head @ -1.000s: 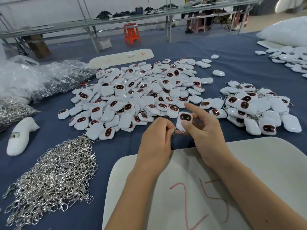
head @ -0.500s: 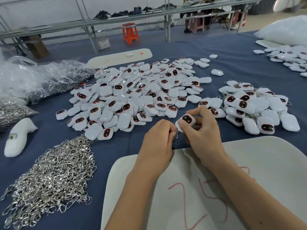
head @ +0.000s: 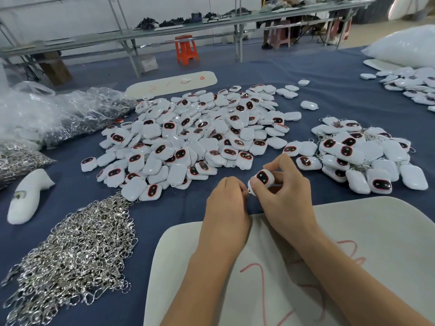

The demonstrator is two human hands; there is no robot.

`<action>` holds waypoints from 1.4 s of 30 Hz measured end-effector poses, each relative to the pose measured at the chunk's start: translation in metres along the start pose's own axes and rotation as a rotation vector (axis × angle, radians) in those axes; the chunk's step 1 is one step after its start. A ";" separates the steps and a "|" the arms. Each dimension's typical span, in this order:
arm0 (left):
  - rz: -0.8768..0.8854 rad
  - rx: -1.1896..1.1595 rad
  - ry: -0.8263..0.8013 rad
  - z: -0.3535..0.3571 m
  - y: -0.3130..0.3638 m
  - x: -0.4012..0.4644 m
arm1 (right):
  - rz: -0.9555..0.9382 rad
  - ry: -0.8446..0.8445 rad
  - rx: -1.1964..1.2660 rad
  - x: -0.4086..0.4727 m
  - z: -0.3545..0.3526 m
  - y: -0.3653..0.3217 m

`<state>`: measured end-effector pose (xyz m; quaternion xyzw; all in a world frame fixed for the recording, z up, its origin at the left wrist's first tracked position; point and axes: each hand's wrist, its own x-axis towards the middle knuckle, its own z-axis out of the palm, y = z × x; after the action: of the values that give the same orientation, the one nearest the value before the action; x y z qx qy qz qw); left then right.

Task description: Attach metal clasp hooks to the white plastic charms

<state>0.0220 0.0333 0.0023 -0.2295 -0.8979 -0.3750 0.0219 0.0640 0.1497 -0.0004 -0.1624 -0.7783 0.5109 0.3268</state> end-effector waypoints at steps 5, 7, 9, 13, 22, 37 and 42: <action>0.035 0.152 0.021 0.002 0.003 -0.002 | -0.022 -0.004 -0.040 -0.002 0.004 0.002; 0.058 0.012 0.076 0.002 0.005 -0.001 | 0.073 0.000 0.067 0.001 0.002 0.004; 0.085 -0.125 0.138 0.003 0.003 0.000 | 0.169 -0.004 0.228 0.002 0.000 0.005; 0.114 -0.291 0.143 0.004 -0.005 0.002 | 0.231 -0.012 0.375 0.005 -0.003 0.007; 0.143 -0.387 0.183 0.003 -0.012 0.006 | 0.298 -0.071 0.504 0.006 -0.006 0.006; 0.040 -0.518 0.215 0.000 -0.012 0.007 | 0.235 -0.053 0.488 0.008 -0.005 0.009; -0.072 -0.680 0.277 -0.008 -0.015 0.012 | 0.207 -0.161 0.377 0.008 -0.007 0.007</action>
<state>0.0039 0.0231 0.0009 -0.1388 -0.7180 -0.6800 0.0527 0.0627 0.1622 -0.0019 -0.1364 -0.6718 0.6895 0.2340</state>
